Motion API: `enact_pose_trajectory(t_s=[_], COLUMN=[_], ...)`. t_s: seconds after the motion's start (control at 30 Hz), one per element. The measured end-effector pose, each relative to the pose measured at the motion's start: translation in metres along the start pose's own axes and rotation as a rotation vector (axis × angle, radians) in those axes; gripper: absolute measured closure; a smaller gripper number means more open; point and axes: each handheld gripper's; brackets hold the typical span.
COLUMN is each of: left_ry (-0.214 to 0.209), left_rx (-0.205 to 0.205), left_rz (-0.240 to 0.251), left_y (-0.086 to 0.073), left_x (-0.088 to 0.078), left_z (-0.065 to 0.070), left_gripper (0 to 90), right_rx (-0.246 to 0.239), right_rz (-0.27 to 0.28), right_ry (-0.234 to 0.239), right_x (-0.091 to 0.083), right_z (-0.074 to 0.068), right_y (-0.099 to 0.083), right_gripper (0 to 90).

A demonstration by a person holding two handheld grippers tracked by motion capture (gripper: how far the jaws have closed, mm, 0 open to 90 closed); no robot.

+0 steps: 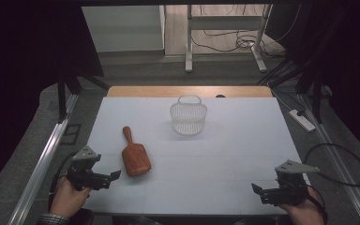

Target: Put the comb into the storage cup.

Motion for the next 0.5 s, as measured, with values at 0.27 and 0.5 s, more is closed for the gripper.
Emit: enact_pose_trajectory(t_s=[0.27,0.5], left_ry=[-0.014,-0.035], left_rx=[0.016,0.016], left_rz=[-0.042,-0.067], left_y=[0.014,0.021], left_x=[0.008,0.015], left_z=[-0.007,-0.011], left_gripper=[0.0,0.0], right_rx=[0.0,0.002], right_rz=[-0.005,-0.008], right_ry=[0.001,0.002], right_x=[0.001,0.001], right_z=[0.0,0.0], right_y=[0.0,0.0], right_gripper=[0.0,0.0])
Point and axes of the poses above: each handheld gripper's, and its own axes: x roughly forward along the jaws, y roughly out of its top, z roughly to its right, and after that the axes turned 15 degrees about x, right-handed
